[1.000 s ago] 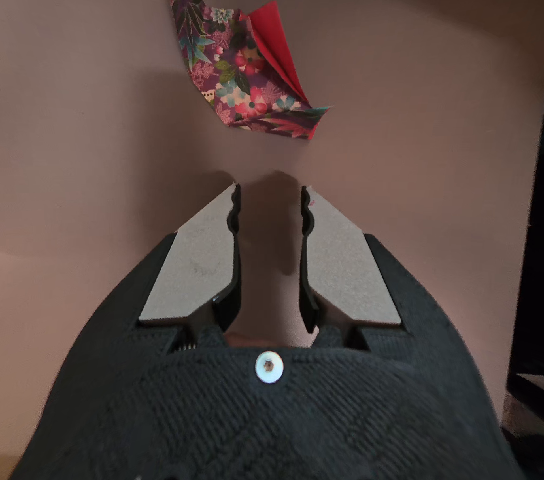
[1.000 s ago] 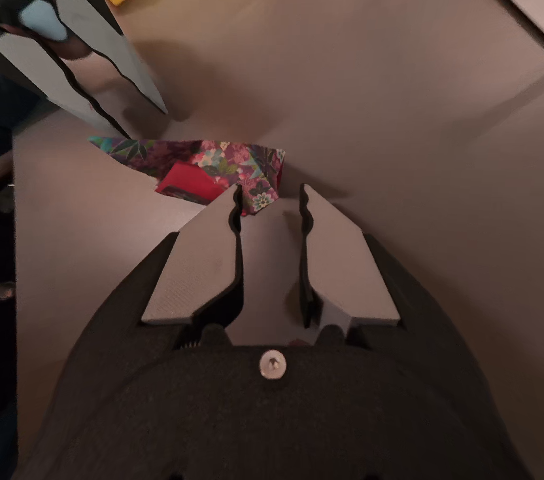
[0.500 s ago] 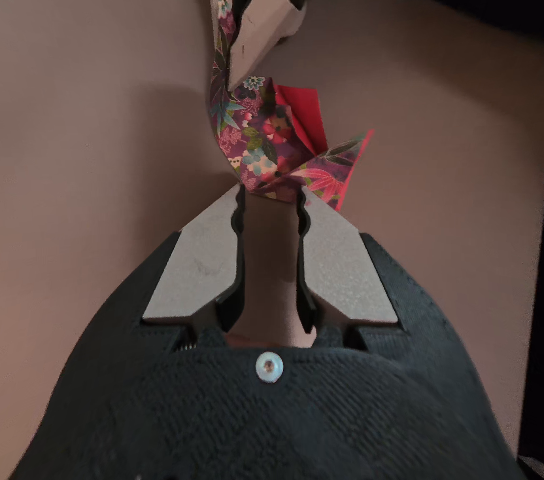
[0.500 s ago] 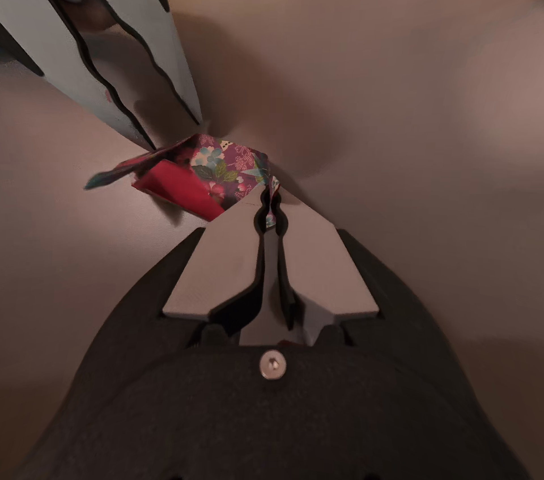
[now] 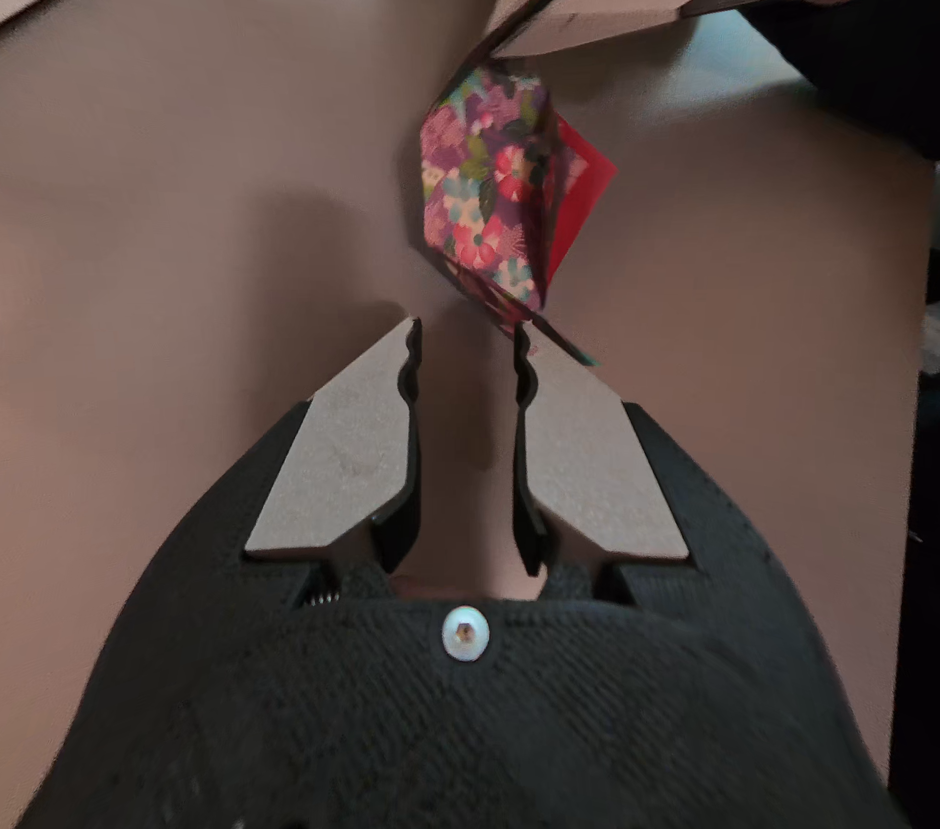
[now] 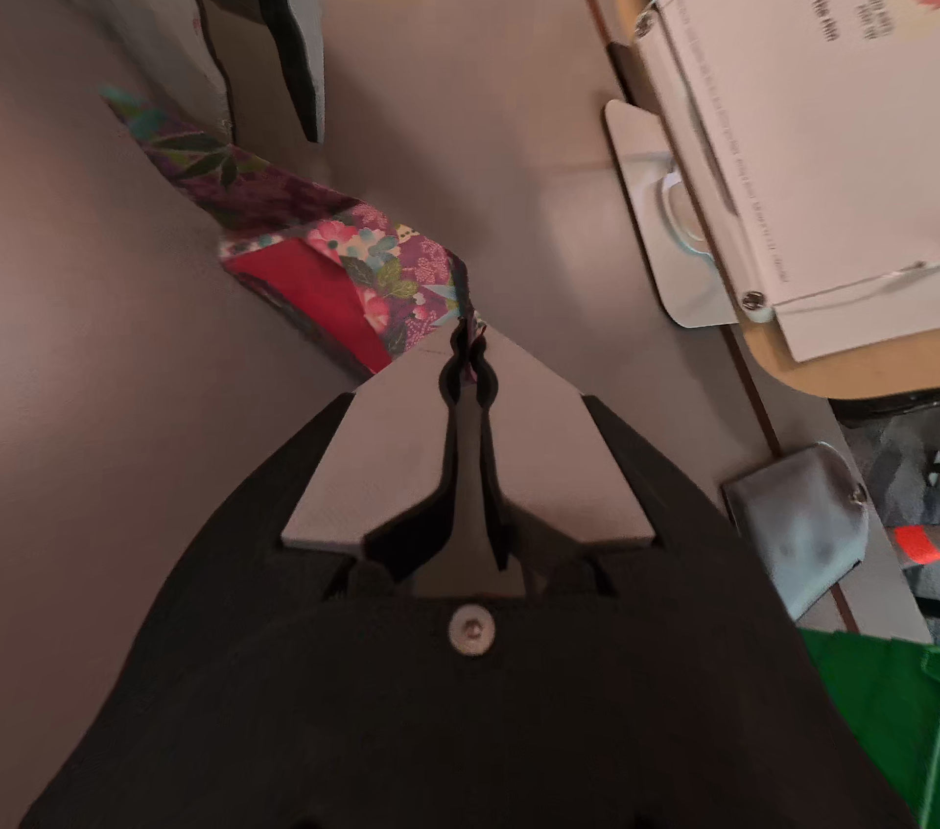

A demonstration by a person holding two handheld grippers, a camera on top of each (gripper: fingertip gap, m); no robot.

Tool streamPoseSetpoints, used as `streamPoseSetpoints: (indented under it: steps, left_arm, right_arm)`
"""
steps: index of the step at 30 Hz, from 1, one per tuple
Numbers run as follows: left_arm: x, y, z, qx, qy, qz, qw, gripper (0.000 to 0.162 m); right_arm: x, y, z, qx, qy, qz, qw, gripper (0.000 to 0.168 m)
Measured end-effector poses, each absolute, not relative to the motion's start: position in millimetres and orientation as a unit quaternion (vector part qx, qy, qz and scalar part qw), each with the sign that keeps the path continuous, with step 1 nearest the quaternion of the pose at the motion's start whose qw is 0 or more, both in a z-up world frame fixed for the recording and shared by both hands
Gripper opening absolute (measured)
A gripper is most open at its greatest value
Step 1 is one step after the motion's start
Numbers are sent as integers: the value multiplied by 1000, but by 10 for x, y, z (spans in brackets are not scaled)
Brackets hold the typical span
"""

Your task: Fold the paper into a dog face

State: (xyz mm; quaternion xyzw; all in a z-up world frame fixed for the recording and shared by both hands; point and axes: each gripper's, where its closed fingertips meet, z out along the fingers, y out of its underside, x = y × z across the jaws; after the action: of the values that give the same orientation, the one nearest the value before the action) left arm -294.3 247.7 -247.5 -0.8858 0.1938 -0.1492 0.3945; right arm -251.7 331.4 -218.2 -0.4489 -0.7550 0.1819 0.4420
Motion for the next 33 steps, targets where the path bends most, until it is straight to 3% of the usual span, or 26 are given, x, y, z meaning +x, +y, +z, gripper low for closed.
streamPoseSetpoints:
  steps: [1, 9, 15, 26, 33]
  left_arm:
    - [-2988, 2481, -2419, -882, 184, -154, 405, 34]
    - [-3172, 2485, -2271, -873, 150, -161, 435, 34]
    - [-3111, 2475, -2351, -879, 172, -144, 420, 34]
    - [-3157, 2483, -2362, -880, 159, -152, 421, 34]
    - [-3147, 2471, -2372, -881, 164, -152, 418, 34]
  right_arm:
    - [-2466, 3331, -2089, -458, -743, 193, 448, 0]
    - [-1584, 3843, -1170, -546, -610, 284, 499, 0]
    - [-732, 4447, -727, -608, -533, 248, 534, 0]
    - [149, 5175, -1373, -741, -434, 248, 449, 0]
    - [477, 5517, -2090, -796, -477, 129, 349, 0]
